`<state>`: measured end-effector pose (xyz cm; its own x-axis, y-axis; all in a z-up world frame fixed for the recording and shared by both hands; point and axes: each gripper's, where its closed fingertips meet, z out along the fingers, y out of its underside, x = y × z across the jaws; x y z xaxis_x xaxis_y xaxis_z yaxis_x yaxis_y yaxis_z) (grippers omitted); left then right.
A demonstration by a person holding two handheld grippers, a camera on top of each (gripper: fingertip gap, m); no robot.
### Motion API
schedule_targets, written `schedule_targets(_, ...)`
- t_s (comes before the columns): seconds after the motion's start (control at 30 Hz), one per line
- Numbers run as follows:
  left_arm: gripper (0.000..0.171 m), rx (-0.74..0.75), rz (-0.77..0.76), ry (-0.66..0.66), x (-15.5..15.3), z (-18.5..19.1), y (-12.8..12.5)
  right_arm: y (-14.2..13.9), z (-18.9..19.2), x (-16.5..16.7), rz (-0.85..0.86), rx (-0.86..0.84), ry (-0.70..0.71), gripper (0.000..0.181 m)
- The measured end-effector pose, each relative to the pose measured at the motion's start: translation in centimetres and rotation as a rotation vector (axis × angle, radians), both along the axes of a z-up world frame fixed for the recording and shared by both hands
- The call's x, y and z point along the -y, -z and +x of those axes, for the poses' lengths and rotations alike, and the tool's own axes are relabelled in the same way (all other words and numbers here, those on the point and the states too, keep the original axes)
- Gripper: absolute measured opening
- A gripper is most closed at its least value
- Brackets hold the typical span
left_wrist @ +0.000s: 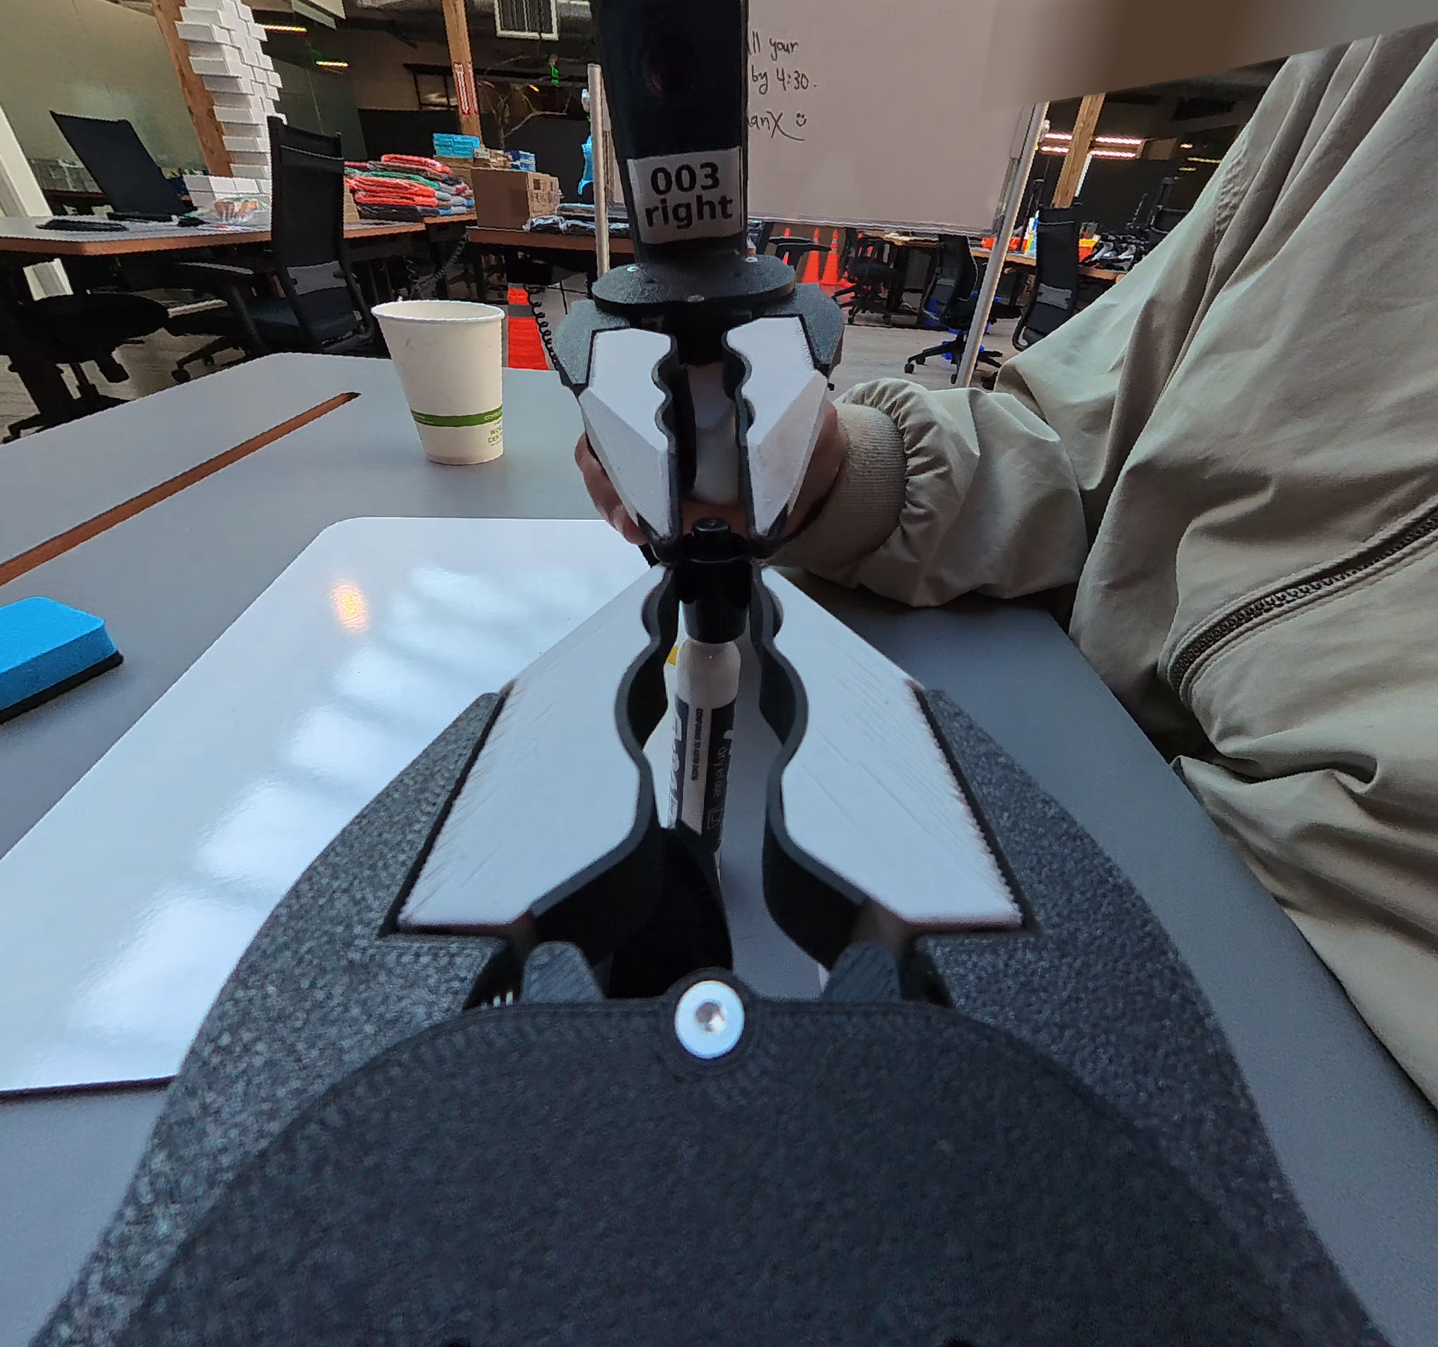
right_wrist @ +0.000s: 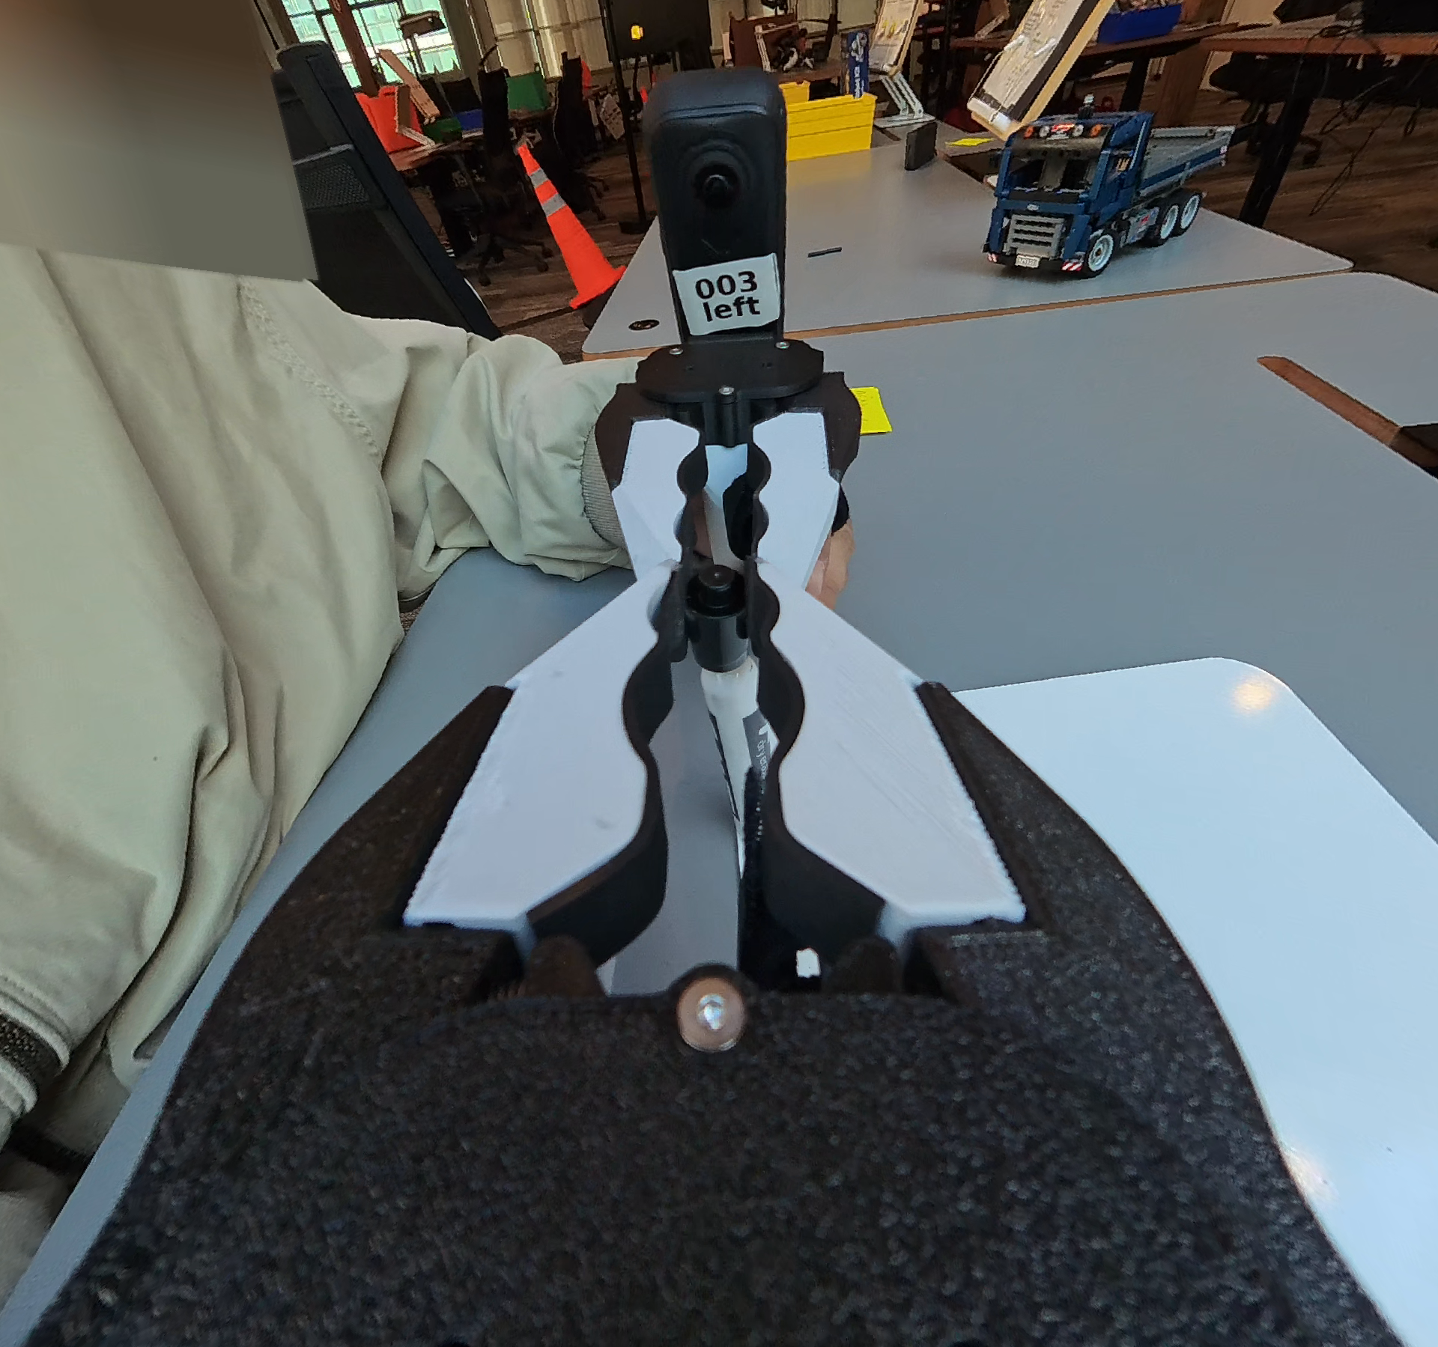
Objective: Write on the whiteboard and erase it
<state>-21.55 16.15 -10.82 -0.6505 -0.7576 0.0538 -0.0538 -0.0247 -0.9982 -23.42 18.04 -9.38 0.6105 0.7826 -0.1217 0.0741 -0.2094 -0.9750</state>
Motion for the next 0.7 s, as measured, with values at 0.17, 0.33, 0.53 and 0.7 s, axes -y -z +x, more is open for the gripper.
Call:
schedule_targets(0.17,0.017,0.002,0.023,0.007,0.06,-0.21,0.07,0.08,-0.28,-0.1,0.028,0.042,0.02,0.009)
schedule_targets(0.33,0.017,-0.01,0.037,0.015,0.22,-0.28,0.13,0.15,-0.37,0.16,0.0,-0.008,0.003,0.009)
schedule_targets(0.53,0.017,-0.047,0.066,0.019,0.16,-0.42,0.24,0.27,-0.45,0.12,0.016,0.016,0.008,0.009)
schedule_targets(0.7,0.018,-0.073,0.118,0.012,0.21,-0.57,0.36,0.29,-0.52,0.18,0.043,0.011,0.006,0.01)
